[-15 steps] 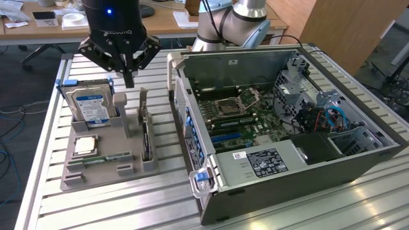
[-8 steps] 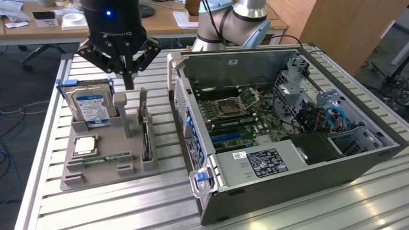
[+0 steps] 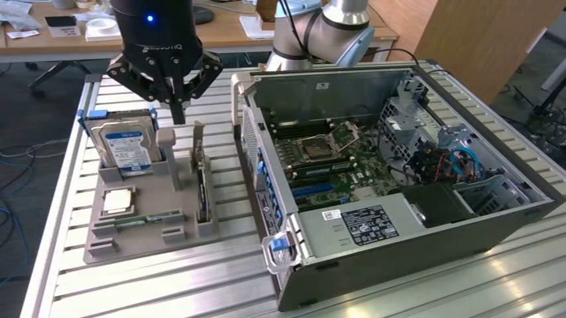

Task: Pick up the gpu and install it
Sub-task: 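Pick up the gpu and move the gpu toward the slot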

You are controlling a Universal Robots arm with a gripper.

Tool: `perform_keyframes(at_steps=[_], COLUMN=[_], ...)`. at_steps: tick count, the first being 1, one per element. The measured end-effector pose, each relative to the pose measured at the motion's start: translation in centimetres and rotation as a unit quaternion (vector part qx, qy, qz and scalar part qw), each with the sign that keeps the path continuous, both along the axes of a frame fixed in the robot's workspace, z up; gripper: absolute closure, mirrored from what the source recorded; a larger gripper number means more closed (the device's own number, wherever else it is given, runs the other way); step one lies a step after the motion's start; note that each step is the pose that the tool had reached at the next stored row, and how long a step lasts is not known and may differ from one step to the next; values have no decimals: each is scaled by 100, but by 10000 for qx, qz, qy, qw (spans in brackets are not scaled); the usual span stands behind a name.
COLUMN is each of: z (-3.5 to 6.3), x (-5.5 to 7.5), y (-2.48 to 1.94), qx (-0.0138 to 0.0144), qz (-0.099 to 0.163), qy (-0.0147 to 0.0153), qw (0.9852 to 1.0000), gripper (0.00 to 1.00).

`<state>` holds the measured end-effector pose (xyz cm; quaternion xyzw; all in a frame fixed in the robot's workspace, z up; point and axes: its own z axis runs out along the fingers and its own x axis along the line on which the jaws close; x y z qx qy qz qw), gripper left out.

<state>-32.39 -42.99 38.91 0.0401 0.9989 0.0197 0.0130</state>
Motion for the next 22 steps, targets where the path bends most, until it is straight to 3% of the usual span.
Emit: perform_keyframes(at_steps=[9, 12, 15, 16, 22], z=[0, 0, 0, 0, -9], x=[0, 0, 0, 0, -1], y=[0, 0, 0, 0, 0], qx=[0, 0, 0, 0, 0], qz=[0, 0, 0, 0, 0], qy=[0, 0, 0, 0, 0], qw=[10000, 10000, 10000, 10000, 10000], gripper=[89, 71, 65, 58, 58])
